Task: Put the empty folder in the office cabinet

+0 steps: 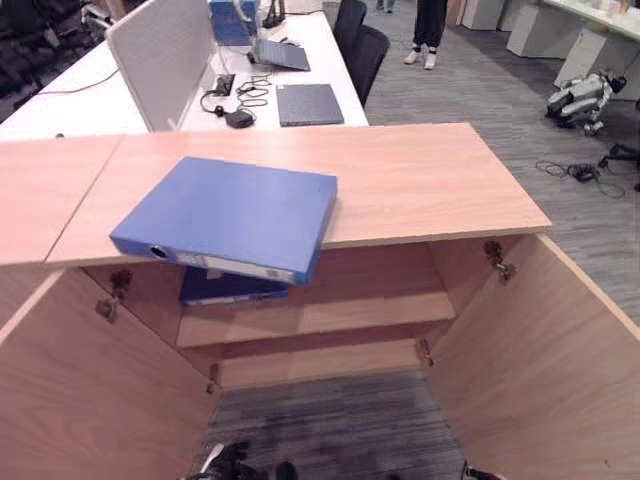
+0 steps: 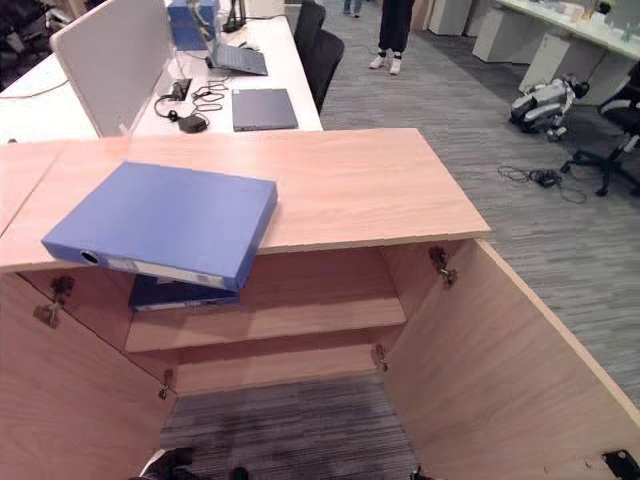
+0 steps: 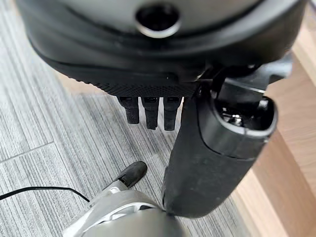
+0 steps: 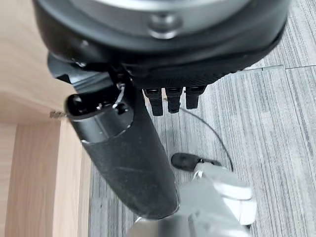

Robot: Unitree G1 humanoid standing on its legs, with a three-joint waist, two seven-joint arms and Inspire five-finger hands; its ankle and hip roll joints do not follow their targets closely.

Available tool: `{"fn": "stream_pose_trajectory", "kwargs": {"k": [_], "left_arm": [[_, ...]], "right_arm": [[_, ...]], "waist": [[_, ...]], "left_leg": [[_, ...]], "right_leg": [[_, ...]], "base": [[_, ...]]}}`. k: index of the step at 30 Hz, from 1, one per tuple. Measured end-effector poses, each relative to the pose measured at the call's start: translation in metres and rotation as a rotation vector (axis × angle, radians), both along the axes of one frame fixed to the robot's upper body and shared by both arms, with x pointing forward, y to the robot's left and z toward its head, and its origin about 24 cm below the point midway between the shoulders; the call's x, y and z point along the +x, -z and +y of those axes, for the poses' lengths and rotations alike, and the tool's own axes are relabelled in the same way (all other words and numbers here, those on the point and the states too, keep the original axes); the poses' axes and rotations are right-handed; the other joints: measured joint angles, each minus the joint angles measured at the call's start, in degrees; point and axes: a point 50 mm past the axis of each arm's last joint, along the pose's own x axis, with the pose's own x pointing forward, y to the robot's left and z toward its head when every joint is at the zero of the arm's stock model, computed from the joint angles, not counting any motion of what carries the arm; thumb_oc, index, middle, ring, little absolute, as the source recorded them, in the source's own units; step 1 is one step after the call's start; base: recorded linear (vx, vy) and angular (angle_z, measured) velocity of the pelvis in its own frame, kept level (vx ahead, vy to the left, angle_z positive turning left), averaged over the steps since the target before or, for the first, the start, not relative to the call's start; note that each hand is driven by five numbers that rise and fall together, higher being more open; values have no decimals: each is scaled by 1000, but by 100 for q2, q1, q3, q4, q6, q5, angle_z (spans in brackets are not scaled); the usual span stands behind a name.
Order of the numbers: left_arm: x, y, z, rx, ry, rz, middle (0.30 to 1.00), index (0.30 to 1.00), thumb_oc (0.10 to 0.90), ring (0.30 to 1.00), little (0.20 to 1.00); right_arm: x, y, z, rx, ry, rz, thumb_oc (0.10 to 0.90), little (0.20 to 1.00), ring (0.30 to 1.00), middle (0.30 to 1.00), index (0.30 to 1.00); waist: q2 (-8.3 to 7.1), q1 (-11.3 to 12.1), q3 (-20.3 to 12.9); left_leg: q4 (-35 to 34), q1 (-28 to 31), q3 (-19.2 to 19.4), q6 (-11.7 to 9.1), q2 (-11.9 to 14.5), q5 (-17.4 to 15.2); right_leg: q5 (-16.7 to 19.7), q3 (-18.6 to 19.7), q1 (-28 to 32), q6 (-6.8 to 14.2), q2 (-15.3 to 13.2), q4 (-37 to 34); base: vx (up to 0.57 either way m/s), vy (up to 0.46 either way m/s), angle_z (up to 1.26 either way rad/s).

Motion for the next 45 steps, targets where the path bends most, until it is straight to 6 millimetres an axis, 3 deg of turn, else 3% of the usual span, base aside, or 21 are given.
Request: {"fn": "stream_pose_trajectory", "kwargs": {"k": [3,12,15,18,19,20,21,23,24,25,26,27,28,29,30,32,34,37,41,45], "left_arm": [[3,-1,-1,-5,5,-14,900,900,800,900,900],[5,-1,-2,-9,6,-16,900,900,800,900,900],[4,-1,0,-3,1,-8,900,900,800,900,900],[7,-1,1,0,-3,-8,900,900,800,900,900],[6,-1,3,7,-10,-4,900,900,800,900,900],[8,-2,3,8,-8,-7,900,900,800,900,900],[7,-2,5,15,-11,-2,900,900,800,900,900],[3,-2,9,27,-15,3,900,900,800,900,900],[2,-2,11,31,-15,6,900,900,800,900,900],[8,-4,13,37,-10,-7,900,900,800,900,900],[10,-6,15,43,-10,-12,900,900,800,900,900],[10,-5,12,35,-8,-9,900,900,800,900,900],[3,-1,6,17,-12,1,900,900,800,900,900],[-7,2,2,6,-19,25,900,900,800,900,900],[-8,3,1,4,-20,29,900,900,800,900,900],[-16,6,-6,-17,-25,49,900,900,800,900,900],[-16,6,-7,-17,-24,47,900,900,800,900,900],[-17,6,-5,-11,-24,49,900,900,800,900,900],[-23,5,2,12,-10,67,900,900,800,900,900],[-23,6,2,12,-5,68,900,900,800,900,900]], "right_arm": [[9,-3,-4,-19,-9,-20,800,900,900,900,900],[15,-5,-6,-30,-32,-28,800,900,900,900,900],[17,-5,-6,-30,-33,-34,800,900,900,900,900],[30,-9,-10,-40,-29,-67,800,900,900,900,900],[29,-8,-8,-35,-18,-65,800,900,900,900,900],[33,-10,-9,-36,-15,-79,800,900,900,900,900],[32,-10,-10,-38,-11,-81,800,900,900,900,900],[33,-10,-8,-34,-16,-84,800,900,900,900,900],[32,-9,-6,-28,-16,-81,800,900,900,900,900],[30,-7,-2,-15,-14,-71,800,900,900,900,900],[22,-3,2,-2,-14,-42,800,900,900,900,900],[19,-3,1,-3,-11,-30,800,900,900,900,900],[8,0,-2,-11,-1,4,800,900,900,900,900],[6,-1,-5,-18,0,6,800,900,900,900,900],[6,-1,-5,-19,0,7,800,900,900,900,900],[1,-2,-11,-36,0,10,800,900,900,900,900],[-3,-2,-13,-41,2,19,800,900,900,900,900],[-6,-2,-14,-42,3,27,800,900,900,900,900],[-13,0,-13,-41,5,43,800,900,900,900,900],[-12,-1,-13,-40,4,38,800,900,900,900,900]], "waist": [[53,73,10],[127,89,10],[102,73,22],[213,95,139],[163,93,232],[213,89,264],[217,102,284],[218,80,280],[220,87,277],[188,12,274],[103,-60,281],[154,-95,305],[236,-29,303],[320,-58,294],[317,-65,296],[491,-65,188],[522,-77,156],[490,-76,104],[336,-86,-95],[339,-99,-207]], "left_leg": [[-24,-5,-10,47,-125,-23],[-24,-42,-24,43,-103,-13],[-34,-104,-29,121,-94,-48],[-35,-45,4,202,99,-35],[-36,21,0,221,104,-34],[-36,24,-10,233,123,-37],[-37,96,-54,343,164,-51],[-36,-13,-140,349,218,-56],[-36,-126,-219,348,242,-56],[-36,-304,-418,350,226,-47],[-43,-392,-535,325,149,-11],[-42,-391,-616,290,141,33],[-42,-320,-623,193,120,45],[-41,-271,-631,120,157,94],[-41,-271,-629,112,157,99],[-40,-301,-654,47,175,58],[-40,-261,-723,38,169,66],[-40,-204,-802,-10,165,129],[-40,-132,-829,-11,127,149],[-41,-50,-933,-29,102,121]], "right_leg": [[24,1,-15,75,-129,45],[-51,1,-156,52,-86,271],[-220,92,-500,118,-130,918],[-259,260,-1225,231,-110,2256],[-135,388,-1450,368,-130,2891],[-100,395,-1555,382,-124,3120],[-211,411,-1825,462,-105,3522],[-500,463,-1787,421,127,3066],[-641,704,-1733,343,325,2648],[-754,1005,-1560,289,598,1710],[-471,1291,-1174,-25,730,850],[-238,1365,-1004,-139,775,559],[32,1372,-920,-300,761,440],[106,1323,-808,-330,785,400],[106,1313,-802,-331,785,385],[138,1199,-688,-370,785,171],[216,1092,-557,-417,774,33],[251,1007,-420,-401,774,-14],[220,943,-342,-434,741,-36],[165,894,-207,-428,728,-35]], "base": [[48,170,3],[29,134,0],[20,115,-3],[37,72,-8],[119,60,3],[148,41,5],[136,21,6],[150,-21,20],[125,-30,72],[94,-27,100],[73,-37,115],[105,-64,75],[100,-80,36],[143,-129,10],[100,-100,8],[77,-77,16],[64,-72,18],[13,-77,10],[23,-67,7],[-11,-77,13]]}}
